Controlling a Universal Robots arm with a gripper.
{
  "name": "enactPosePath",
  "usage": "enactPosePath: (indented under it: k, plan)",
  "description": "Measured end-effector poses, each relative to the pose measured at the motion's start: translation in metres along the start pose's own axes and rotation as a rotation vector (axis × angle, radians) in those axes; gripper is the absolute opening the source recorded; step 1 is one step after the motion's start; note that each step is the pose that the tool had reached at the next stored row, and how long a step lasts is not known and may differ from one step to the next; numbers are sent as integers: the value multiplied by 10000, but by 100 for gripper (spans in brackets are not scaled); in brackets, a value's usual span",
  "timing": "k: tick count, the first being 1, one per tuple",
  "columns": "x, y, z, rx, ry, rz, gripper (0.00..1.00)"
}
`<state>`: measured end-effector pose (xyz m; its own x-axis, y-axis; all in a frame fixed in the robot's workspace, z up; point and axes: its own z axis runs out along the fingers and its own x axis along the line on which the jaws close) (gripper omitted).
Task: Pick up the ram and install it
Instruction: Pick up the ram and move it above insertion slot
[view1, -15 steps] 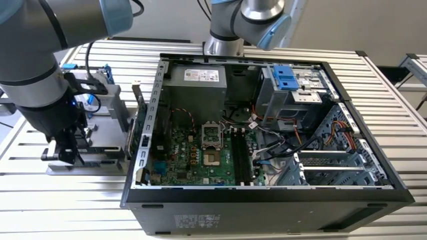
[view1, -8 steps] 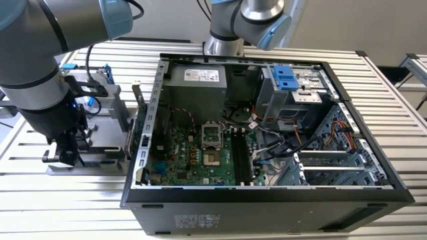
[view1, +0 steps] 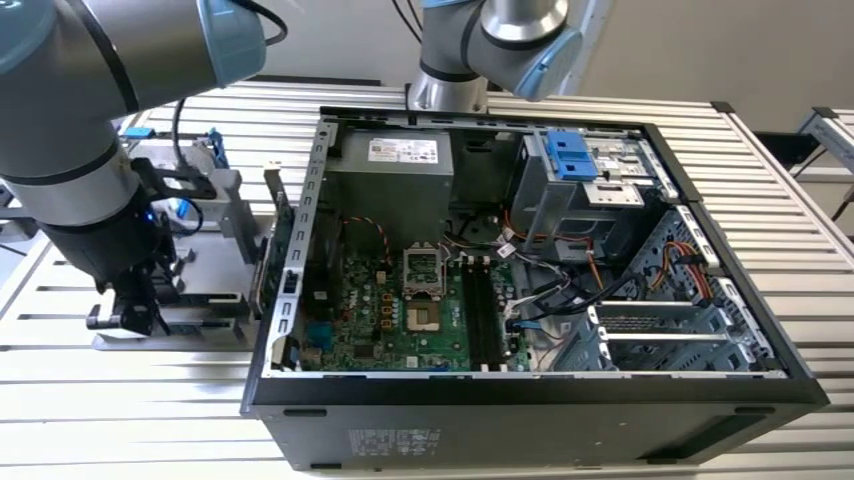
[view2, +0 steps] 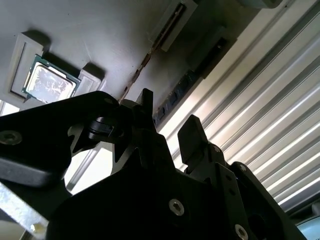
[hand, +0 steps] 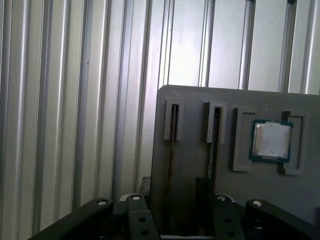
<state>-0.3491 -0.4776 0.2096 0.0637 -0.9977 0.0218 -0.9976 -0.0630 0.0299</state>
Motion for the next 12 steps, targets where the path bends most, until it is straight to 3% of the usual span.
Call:
enactPosePath:
  k: [12]
  plan:
    - [1, 4, 53, 0, 5, -2, 100]
